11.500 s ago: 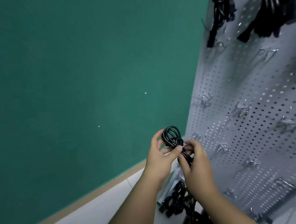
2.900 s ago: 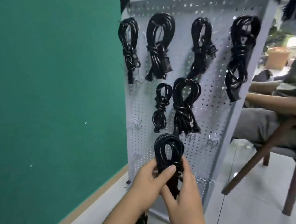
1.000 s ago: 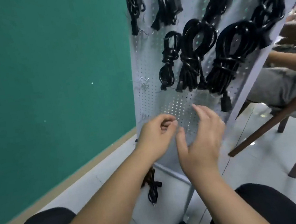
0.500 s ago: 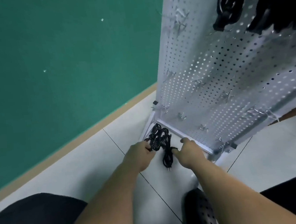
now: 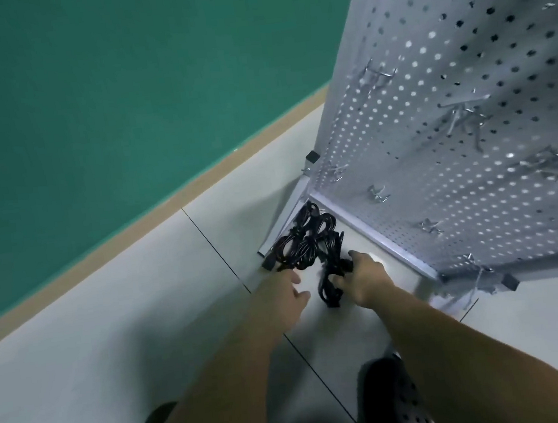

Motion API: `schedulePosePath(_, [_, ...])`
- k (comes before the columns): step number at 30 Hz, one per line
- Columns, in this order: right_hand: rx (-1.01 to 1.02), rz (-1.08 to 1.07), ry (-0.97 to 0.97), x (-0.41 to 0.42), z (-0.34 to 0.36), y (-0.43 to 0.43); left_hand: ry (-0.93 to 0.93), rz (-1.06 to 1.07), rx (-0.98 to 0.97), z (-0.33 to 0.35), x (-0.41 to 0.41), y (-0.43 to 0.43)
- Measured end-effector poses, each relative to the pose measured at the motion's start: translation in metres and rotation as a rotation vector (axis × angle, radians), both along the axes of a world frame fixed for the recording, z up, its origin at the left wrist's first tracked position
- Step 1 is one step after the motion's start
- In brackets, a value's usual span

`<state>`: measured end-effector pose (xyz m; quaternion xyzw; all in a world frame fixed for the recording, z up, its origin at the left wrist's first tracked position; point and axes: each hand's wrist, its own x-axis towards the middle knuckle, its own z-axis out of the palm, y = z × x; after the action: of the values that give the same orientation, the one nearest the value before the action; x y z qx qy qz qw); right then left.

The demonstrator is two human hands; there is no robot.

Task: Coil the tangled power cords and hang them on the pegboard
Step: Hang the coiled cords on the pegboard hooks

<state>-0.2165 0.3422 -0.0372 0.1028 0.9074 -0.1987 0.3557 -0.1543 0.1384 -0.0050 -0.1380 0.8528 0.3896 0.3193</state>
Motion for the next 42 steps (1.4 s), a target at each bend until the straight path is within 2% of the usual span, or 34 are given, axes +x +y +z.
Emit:
schedulePosePath(8, [0.149, -0.045, -0.017, 0.004, -0.033, -0.017, -0.011, -0.05, -0.06, -0.027, 0.0, 0.012])
schedulePosePath(13, [0.004, -0.228, 0.026, 0.023, -0.031, -0.009, -0.048, -0.043, -0.061, -0.023, 0.003, 0.009])
schedulePosePath(17, [-0.091, -0.197, 0.123, 0.041, -0.009, -0.003, -0.008, -0.018, -0.029, -0.008, -0.001, 0.014])
schedulePosePath(24, [-0.263, -0.053, 0.344, 0.045, 0.063, -0.015, 0.178, 0.123, 0.159, 0.057, -0.014, 0.029])
schedulePosePath(29, [-0.358, -0.037, 0.463, 0.053, 0.117, -0.028, 0.264, 0.198, 0.262, 0.101, -0.008, 0.029])
schedulePosePath(32, [-0.361, -0.01, 0.554, 0.054, 0.146, -0.034, 0.351, 0.234, 0.33, 0.123, -0.003, 0.03])
schedulePosePath(38, [-0.257, 0.054, 0.754, 0.056, 0.203, -0.044, 0.384, 0.349, 0.535, 0.177, -0.004, 0.03])
schedulePosePath(42, [-0.241, -0.045, 0.884, 0.064, 0.241, -0.061, 0.434, 0.388, 0.623, 0.213, -0.006, 0.027])
